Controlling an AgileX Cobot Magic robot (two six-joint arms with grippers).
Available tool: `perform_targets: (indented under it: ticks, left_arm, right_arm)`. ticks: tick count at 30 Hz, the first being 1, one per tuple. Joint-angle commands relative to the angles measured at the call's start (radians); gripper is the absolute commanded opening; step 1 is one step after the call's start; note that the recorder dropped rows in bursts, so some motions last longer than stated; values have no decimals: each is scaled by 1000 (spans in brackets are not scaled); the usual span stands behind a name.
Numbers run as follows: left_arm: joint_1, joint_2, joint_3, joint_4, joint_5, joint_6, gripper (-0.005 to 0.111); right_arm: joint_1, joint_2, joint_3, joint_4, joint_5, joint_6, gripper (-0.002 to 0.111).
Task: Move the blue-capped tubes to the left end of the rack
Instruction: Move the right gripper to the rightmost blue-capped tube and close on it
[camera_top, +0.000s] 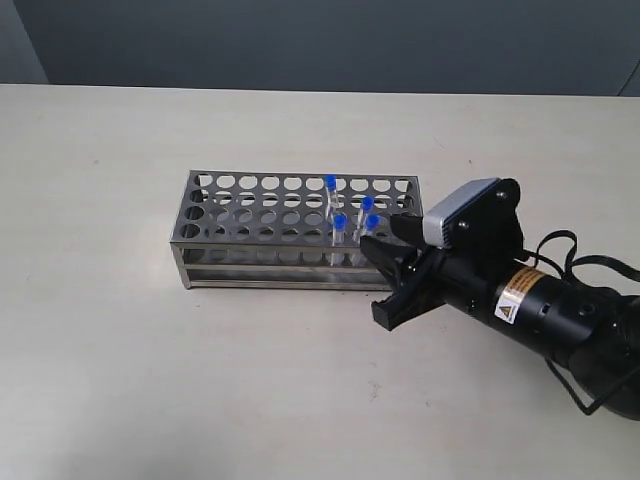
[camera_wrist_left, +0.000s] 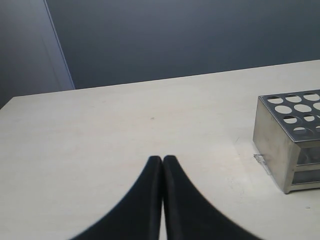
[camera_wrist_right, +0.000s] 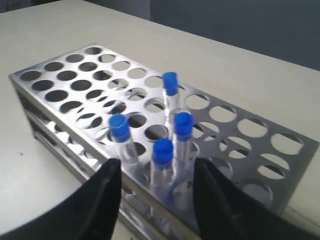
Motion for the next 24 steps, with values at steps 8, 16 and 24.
perform_targets:
  ticks: [8, 16, 24]
  left_arm:
    - [-4, -5, -3, -1, -3, 0, 1]
    - [-4, -5, -3, -1, -3, 0, 1]
    - [-4, -5, -3, -1, -3, 0, 1]
  right_arm:
    - [-1, 4, -8, 14, -32, -5, 45]
    - [-1, 4, -99, -16, 94, 0, 45]
    - [-1, 4, -99, -35, 147, 68, 45]
